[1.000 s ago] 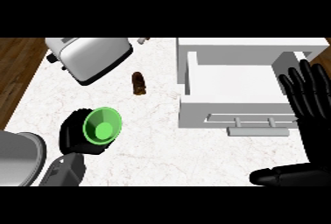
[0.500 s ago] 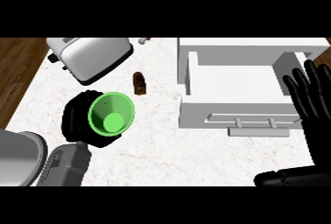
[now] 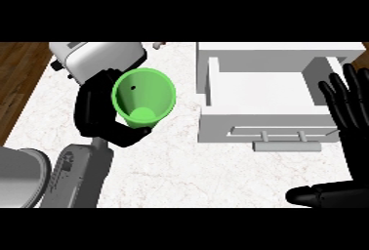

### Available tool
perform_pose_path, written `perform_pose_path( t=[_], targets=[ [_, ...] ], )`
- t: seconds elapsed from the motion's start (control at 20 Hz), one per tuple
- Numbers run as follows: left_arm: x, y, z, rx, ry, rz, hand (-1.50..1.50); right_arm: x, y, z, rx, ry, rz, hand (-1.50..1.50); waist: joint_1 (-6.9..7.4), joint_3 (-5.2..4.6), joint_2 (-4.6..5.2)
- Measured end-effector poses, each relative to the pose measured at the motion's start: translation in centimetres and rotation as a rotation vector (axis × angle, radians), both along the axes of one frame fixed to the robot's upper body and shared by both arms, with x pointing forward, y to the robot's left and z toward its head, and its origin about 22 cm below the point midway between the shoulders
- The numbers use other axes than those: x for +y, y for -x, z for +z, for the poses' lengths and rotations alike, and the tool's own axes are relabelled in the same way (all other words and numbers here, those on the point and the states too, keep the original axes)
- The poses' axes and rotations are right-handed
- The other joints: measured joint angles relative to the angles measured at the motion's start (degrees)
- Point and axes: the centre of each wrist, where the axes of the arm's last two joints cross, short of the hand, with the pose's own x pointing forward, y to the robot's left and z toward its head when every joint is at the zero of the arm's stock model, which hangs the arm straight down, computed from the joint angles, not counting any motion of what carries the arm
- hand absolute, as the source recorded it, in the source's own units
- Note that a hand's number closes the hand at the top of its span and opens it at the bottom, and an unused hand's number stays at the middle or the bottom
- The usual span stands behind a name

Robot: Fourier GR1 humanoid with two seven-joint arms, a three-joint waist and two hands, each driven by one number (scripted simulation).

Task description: Pick up the cup, place it into the drawer and close the drawer

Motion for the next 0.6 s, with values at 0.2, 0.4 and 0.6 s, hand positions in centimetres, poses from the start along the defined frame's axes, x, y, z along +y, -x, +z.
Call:
perform_pose_path(
  t=[0.2,0.4,0.6],
  targets=[
    [-1.7,-1.7,3.9,-0.013,-0.017,-0.004,1.5,-0.3,0.3,-0.2,-0.002,0.002,-0.004,-1.5,-0.19,0.0,0.05],
    [-4.4,-2.7,6.2,-0.015,-0.049,0.001,1.5,0.5,0.3,-0.3,-0.006,0.006,0.001,-1.5,-0.3,0.0,0.09],
    [-6.3,-3.6,7.9,-0.014,-0.085,0.003,1.5,0.2,-0.2,-0.6,0.0,0.009,0.007,-1.5,-0.37,-0.01,0.12]
  ],
)
